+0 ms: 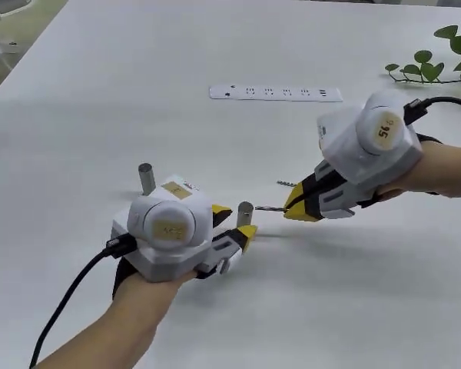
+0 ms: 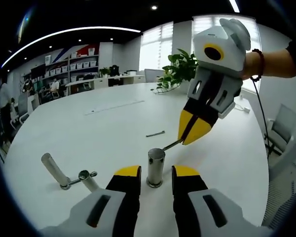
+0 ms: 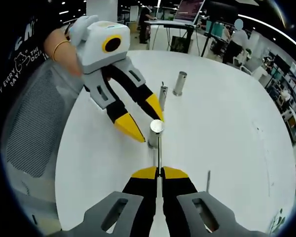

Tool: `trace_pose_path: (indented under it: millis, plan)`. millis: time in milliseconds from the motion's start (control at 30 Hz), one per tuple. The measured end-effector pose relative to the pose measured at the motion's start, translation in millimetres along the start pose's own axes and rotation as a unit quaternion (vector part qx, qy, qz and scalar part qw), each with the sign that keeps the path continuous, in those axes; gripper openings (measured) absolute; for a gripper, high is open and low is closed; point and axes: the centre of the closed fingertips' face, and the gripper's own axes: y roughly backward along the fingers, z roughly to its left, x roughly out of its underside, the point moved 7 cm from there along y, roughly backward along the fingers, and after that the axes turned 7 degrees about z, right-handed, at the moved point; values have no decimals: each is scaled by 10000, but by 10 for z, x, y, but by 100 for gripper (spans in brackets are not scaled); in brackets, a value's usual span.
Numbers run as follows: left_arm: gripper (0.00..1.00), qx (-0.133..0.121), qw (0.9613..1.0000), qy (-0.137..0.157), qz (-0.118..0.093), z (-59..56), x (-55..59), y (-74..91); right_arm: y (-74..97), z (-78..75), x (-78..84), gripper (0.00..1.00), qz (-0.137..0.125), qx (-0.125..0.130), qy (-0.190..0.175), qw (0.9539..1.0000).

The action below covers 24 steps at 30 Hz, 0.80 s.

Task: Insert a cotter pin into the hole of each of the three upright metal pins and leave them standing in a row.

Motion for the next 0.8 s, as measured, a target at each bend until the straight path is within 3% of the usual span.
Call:
trace_pose_path:
  millis: [267, 800]
  plan:
    - [18, -32, 10000, -6, 70, -18, 13, -102, -13, -7, 0, 0, -48, -24, -9, 10000]
    - [11, -159, 9997, -109, 154, 4, 45, -155, -42, -6, -40, 0, -96, -81, 120, 9998]
